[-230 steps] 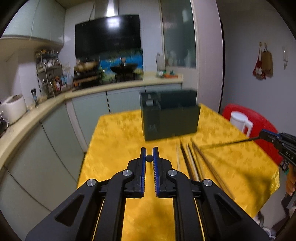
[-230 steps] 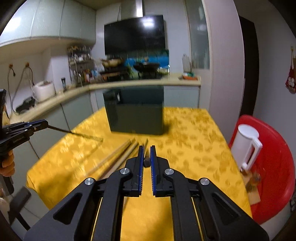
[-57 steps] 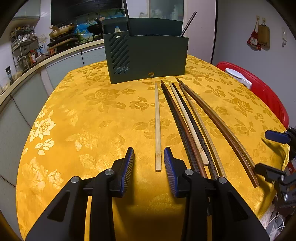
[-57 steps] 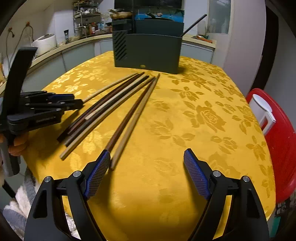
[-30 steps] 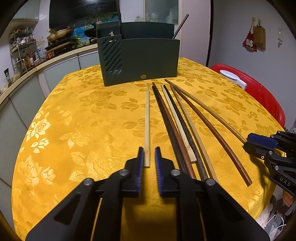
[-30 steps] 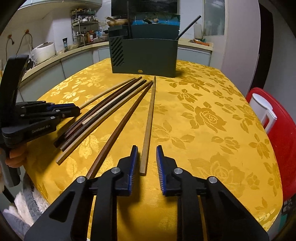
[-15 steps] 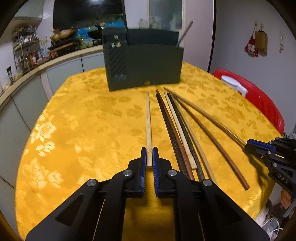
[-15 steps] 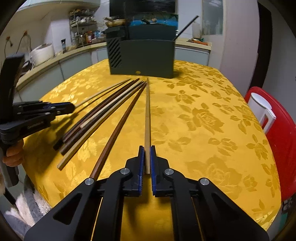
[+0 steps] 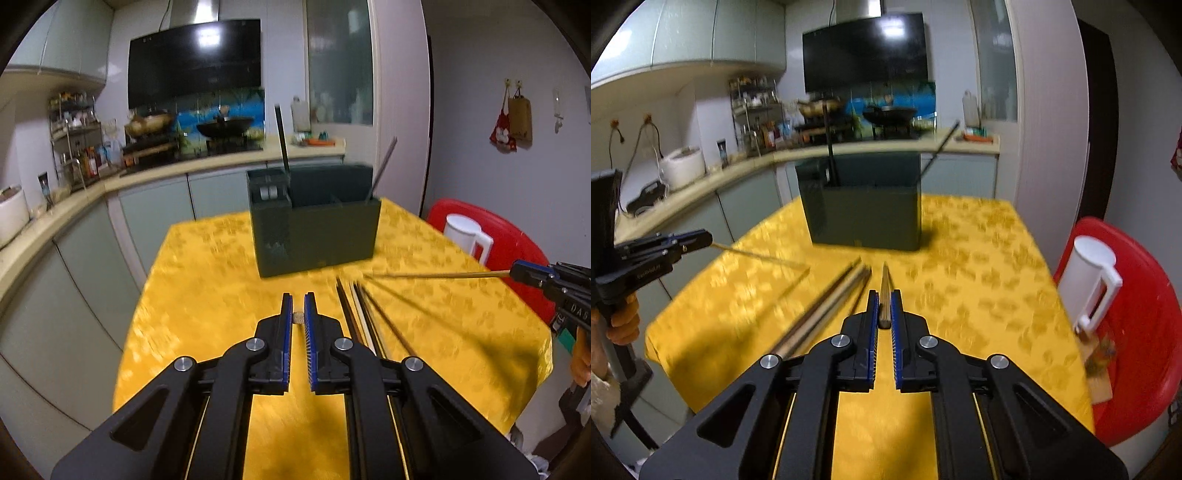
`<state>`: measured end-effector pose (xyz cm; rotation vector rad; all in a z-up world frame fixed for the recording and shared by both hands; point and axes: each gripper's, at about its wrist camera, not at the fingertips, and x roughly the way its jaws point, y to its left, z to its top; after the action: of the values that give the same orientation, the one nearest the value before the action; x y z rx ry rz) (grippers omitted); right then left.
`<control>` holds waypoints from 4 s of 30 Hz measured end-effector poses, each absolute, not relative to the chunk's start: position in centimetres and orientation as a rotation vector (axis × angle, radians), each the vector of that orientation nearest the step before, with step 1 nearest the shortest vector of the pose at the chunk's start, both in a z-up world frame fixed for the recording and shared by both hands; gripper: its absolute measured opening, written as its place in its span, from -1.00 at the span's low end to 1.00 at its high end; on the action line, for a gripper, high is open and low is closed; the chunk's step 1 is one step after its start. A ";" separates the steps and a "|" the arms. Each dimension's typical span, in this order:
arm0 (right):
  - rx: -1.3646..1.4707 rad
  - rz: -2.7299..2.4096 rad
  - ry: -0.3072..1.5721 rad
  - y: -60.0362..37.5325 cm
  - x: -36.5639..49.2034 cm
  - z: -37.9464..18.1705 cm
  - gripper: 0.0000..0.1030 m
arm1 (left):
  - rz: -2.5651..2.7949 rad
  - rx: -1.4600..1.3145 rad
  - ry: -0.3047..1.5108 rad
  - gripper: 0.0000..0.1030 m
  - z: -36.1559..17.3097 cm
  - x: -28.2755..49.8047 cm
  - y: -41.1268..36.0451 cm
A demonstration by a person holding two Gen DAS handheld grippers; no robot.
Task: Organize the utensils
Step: 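Lift both wooden chopsticks and lower them into the green holder, then open both tools to release the wooden chopsticks into the holder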
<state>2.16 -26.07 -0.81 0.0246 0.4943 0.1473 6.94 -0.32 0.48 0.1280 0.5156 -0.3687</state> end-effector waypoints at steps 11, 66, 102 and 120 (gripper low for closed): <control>0.069 0.188 0.443 -26.1 4.3 4.1 -0.86 | -0.369 0.131 0.464 -0.88 4.9 9.0 -0.3; 0.061 0.081 0.449 -27.5 23.9 18.9 -0.86 | -0.362 0.082 0.511 -0.88 14.9 26.6 -10.1; 0.037 -0.001 0.502 -27.2 25.0 13.8 0.05 | -0.304 -0.067 0.545 0.57 11.7 27.2 -6.5; -0.106 -0.044 0.374 -26.4 17.4 10.0 0.18 | -0.256 0.033 0.500 0.61 7.6 20.0 -3.4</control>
<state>17.37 -26.38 10.02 -0.1057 0.3745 -0.0443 19.96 -3.37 7.62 0.0332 0.4999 -0.2563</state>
